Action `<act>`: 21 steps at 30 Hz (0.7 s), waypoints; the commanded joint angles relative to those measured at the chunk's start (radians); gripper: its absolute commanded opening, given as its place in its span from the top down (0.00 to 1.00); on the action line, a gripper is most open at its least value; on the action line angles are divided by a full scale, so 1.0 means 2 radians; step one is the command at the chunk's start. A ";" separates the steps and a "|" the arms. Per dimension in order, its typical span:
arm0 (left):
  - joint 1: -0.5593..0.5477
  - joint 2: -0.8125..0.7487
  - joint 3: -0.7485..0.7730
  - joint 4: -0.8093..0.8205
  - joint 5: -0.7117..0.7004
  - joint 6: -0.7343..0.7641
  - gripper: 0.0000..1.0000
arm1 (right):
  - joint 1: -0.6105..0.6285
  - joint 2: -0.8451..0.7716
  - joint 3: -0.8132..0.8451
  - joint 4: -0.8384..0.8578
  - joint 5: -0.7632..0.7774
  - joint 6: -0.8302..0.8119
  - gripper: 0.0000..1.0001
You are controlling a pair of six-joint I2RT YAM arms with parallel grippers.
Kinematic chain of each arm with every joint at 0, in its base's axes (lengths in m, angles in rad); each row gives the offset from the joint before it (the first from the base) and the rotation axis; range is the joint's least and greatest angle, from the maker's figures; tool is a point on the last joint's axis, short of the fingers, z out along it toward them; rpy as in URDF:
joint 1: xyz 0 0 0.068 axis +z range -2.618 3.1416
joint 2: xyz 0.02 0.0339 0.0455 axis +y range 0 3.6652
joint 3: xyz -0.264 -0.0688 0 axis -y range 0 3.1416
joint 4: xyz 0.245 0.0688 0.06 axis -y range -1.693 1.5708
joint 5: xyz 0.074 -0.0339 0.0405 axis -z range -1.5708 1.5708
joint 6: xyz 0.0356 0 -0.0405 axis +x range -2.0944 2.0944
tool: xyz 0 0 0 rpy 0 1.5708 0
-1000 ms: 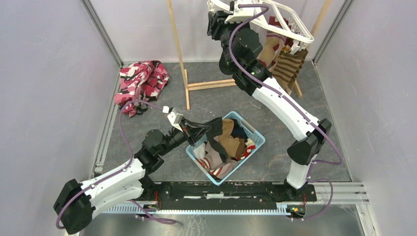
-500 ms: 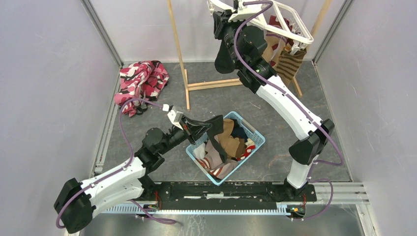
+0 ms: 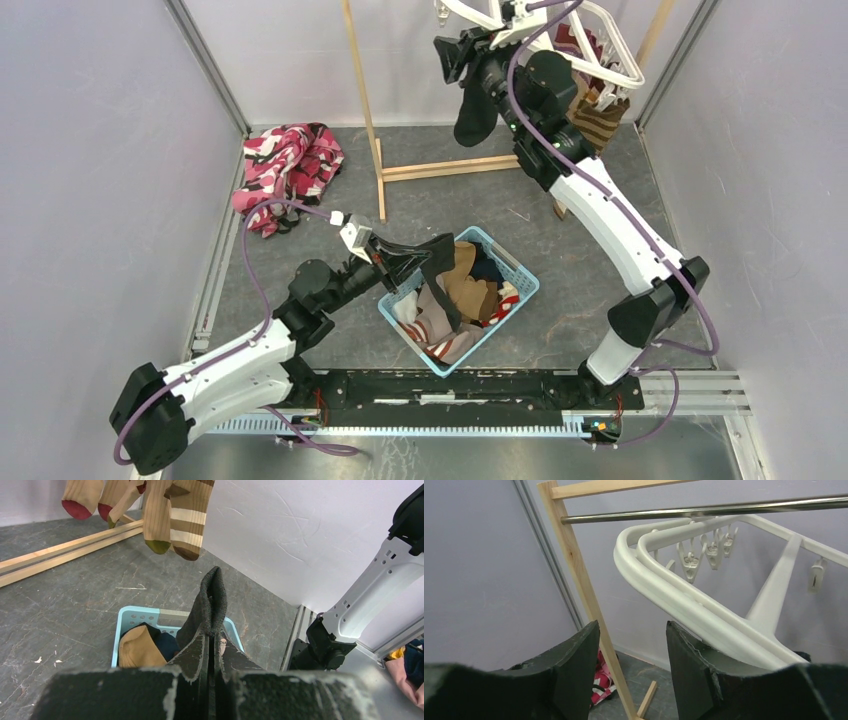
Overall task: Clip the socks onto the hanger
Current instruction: Rotate the hanger at the clothesline.
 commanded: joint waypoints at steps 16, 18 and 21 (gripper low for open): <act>0.001 -0.028 0.010 0.003 0.010 -0.013 0.98 | -0.112 -0.161 -0.127 -0.008 -0.088 0.019 0.35; 0.001 -0.030 0.009 0.003 0.010 -0.012 0.97 | -0.129 -0.170 -0.137 -0.012 -0.089 0.019 0.34; 0.001 -0.028 0.010 0.003 0.010 -0.010 0.97 | -0.158 -0.179 -0.148 -0.016 -0.105 0.020 0.34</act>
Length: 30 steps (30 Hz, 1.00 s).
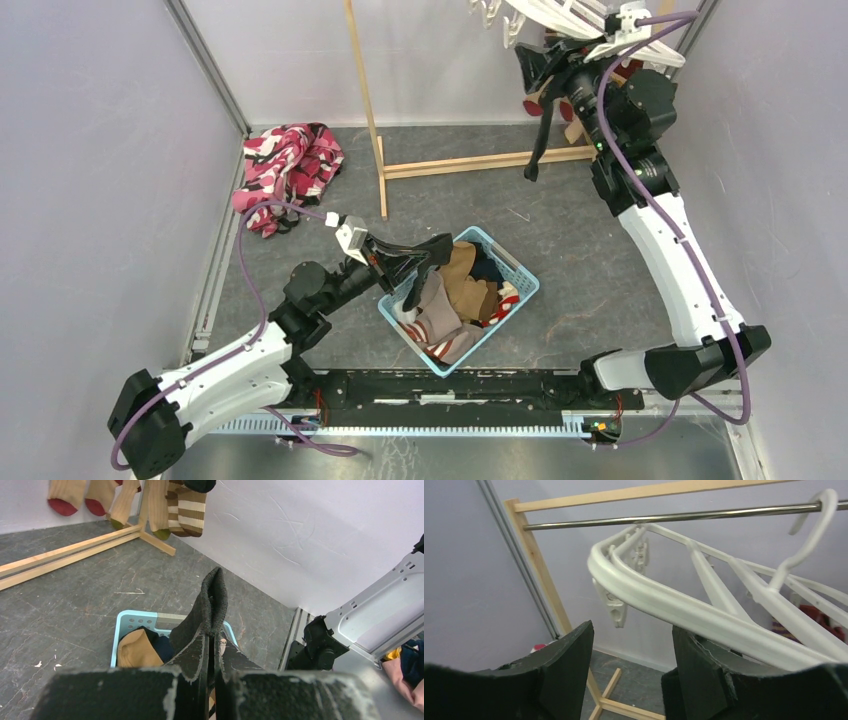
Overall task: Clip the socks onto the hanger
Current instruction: Rotate the hanger at the clothesline.
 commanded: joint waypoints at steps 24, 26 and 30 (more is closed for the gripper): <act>0.002 0.005 0.018 0.012 0.016 0.010 0.96 | -0.291 0.029 -0.022 0.125 -0.409 0.108 0.16; 0.001 0.008 0.019 0.014 0.017 0.012 0.96 | -0.308 0.035 -0.019 0.138 -0.434 0.115 0.15; 0.001 0.011 0.019 0.017 0.019 0.015 0.96 | -0.343 0.045 -0.015 0.165 -0.487 0.125 0.14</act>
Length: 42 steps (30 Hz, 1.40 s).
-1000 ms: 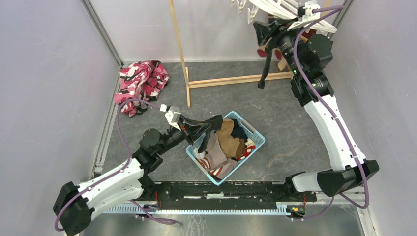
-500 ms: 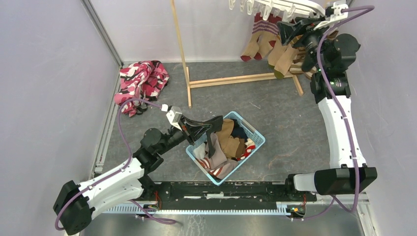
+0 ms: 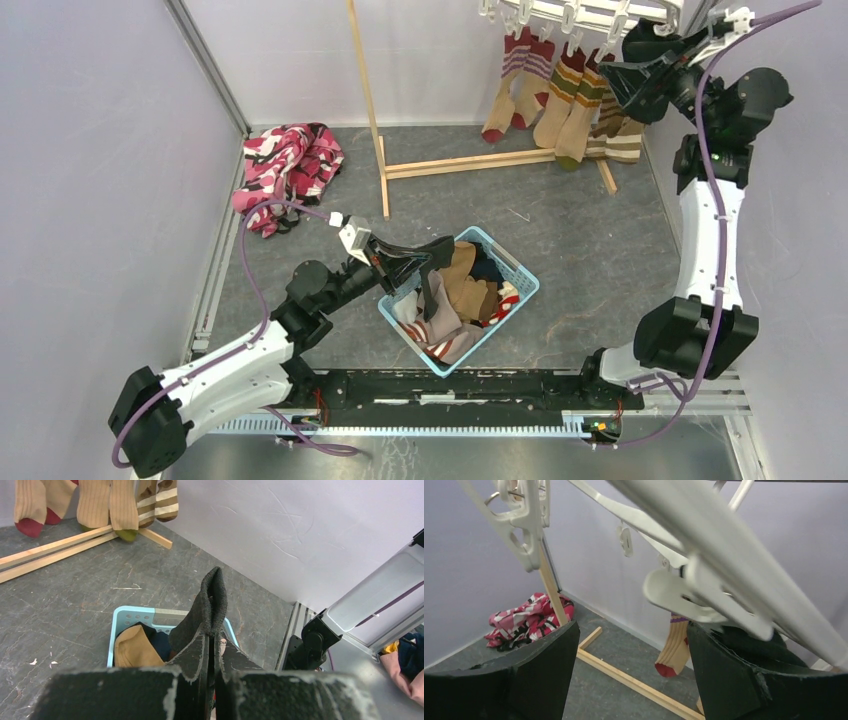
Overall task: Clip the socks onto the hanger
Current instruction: Rotate the hanger at the clothesline.
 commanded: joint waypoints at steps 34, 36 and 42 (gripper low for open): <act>0.001 -0.042 -0.005 -0.003 0.014 0.055 0.95 | -0.096 -0.167 0.032 0.060 -0.261 -0.075 0.05; 0.001 -0.036 -0.005 0.003 0.018 0.051 0.94 | -0.082 -0.142 0.072 0.061 -0.239 -0.069 0.05; 0.001 -0.022 0.000 0.008 0.028 0.043 0.95 | -0.026 -0.064 0.176 0.056 -0.200 -0.046 0.06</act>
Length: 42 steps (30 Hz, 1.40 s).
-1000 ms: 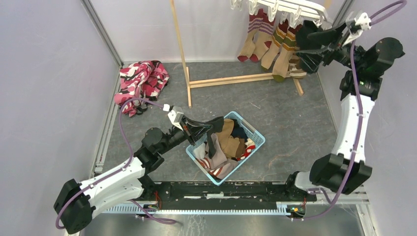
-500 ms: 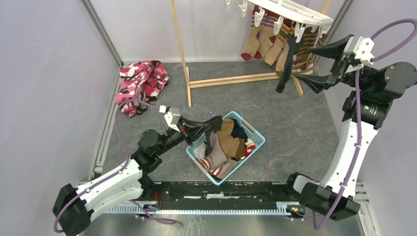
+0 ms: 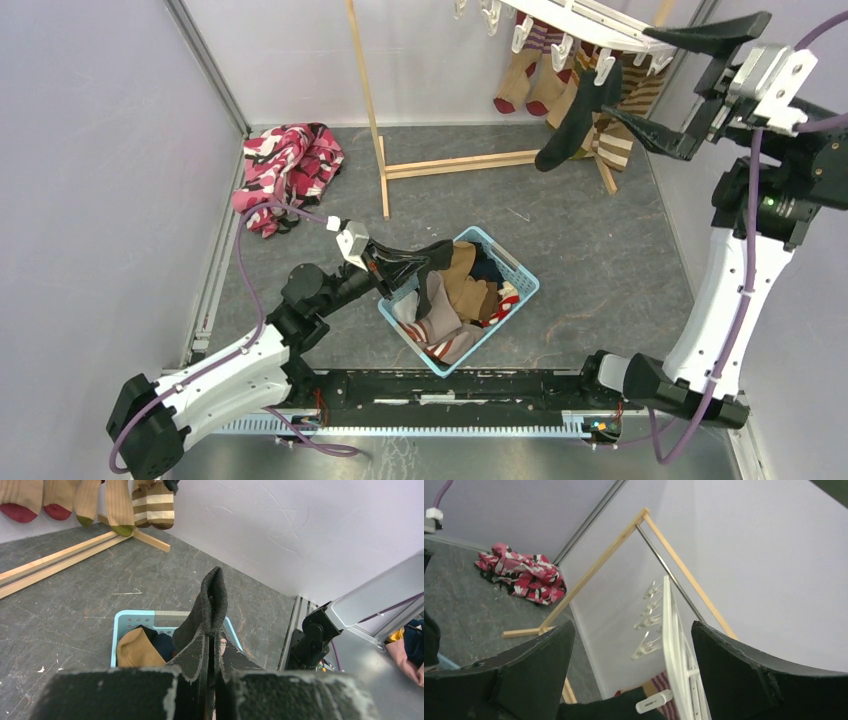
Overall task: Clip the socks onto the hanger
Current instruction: Rotate the hanger at the clothesline.
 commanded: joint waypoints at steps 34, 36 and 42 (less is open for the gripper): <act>0.001 0.046 0.033 0.009 0.020 0.009 0.94 | 0.190 -0.035 0.016 -0.465 0.364 -0.512 0.05; 0.002 0.045 0.033 0.009 0.022 0.011 0.94 | 0.190 -0.050 0.004 -0.494 0.362 -0.513 0.05; 0.001 0.040 0.024 0.020 0.025 0.009 0.94 | 0.190 -0.091 -0.138 -0.459 0.302 -0.406 0.08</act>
